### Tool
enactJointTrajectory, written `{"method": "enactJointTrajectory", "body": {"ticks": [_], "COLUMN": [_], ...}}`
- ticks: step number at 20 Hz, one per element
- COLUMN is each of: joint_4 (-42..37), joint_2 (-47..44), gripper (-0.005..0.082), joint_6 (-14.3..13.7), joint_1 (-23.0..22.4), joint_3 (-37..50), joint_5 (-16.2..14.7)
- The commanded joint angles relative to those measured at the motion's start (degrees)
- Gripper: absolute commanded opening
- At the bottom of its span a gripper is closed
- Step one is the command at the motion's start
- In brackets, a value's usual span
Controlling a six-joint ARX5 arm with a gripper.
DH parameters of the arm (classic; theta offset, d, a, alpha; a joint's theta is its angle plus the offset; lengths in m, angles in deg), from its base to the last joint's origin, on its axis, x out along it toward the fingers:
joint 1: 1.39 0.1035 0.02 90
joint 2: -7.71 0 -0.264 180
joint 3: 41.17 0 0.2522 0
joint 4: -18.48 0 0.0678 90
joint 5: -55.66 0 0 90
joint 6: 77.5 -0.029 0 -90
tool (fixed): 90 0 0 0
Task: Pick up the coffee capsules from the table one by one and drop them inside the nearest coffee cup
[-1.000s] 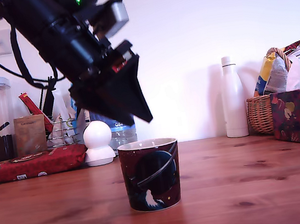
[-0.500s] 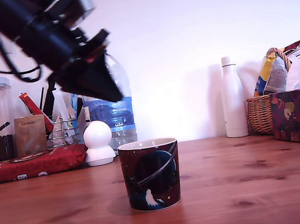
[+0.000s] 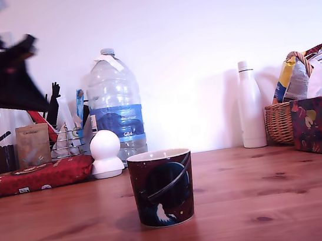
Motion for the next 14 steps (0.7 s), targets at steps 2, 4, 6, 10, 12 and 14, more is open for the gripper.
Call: {"method": "enactJointTrajectory", "body": {"ticks": [2,4,6,10,12,14], "joint_4": [-0.92,-0.92,-0.42,6.88,11.3,15.08], "joint_2": [7.5,13.53,19.5,30.84,36.04,40.81], "gripper": [-0.0024,-0.0024,-0.0024,-0.0024,-0.0024,-0.0024], "joint_6": [1.46,3.34,4.72,6.32,7.13,7.58], "joint_1": [2.01,2.93,3.41,3.45,3.45,3.45], "joint_3": [6.73,10.47,13.55,16.52,16.55,16.55], "joint_5": [0.72,1.09,1.29,2.64,4.11,5.22]}}
